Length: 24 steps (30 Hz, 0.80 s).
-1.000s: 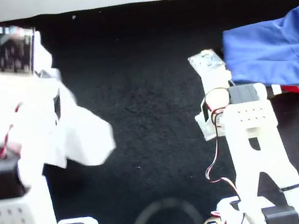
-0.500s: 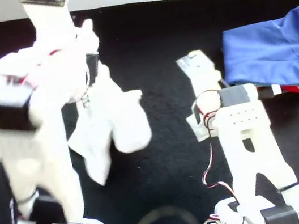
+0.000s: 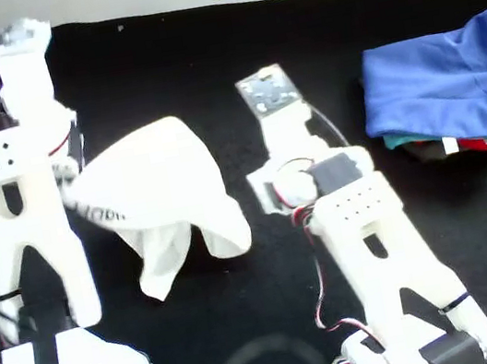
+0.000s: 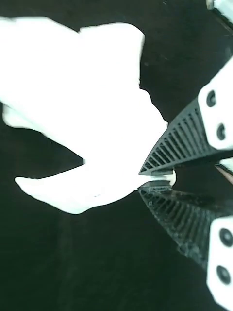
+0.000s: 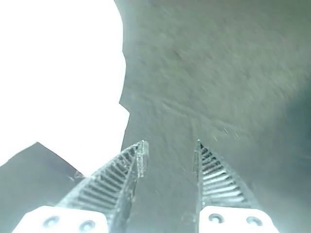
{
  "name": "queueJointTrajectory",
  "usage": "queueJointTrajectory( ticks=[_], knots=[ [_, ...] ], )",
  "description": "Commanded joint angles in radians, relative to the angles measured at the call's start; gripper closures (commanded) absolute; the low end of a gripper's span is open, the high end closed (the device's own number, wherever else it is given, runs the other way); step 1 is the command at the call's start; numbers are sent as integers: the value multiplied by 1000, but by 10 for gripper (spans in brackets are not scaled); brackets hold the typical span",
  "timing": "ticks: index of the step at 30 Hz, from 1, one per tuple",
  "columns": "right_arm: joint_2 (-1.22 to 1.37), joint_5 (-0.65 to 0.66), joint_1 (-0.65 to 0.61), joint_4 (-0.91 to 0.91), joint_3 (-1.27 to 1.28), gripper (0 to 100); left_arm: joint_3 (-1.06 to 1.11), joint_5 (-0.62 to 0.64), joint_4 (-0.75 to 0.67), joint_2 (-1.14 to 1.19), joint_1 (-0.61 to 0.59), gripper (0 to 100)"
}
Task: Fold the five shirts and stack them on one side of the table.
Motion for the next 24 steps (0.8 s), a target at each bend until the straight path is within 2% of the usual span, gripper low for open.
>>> queueJointTrajectory(
  ticks=[1, 4, 8, 13, 24],
  knots=[
    [67, -17, -73, -25, -7, 840, 153, -44, -74, -12, -111, 991],
    [194, -18, -127, -31, -15, 840, 275, -106, -175, -12, -203, 991],
    [305, -18, -191, -19, -58, 840, 392, -172, -239, -12, -265, 991],
    [341, -11, -282, -24, -104, 841, 479, -176, -305, -12, -291, 991],
    [572, -18, -315, 5, -369, 841, 493, -176, -316, -12, -291, 991]
  ],
)
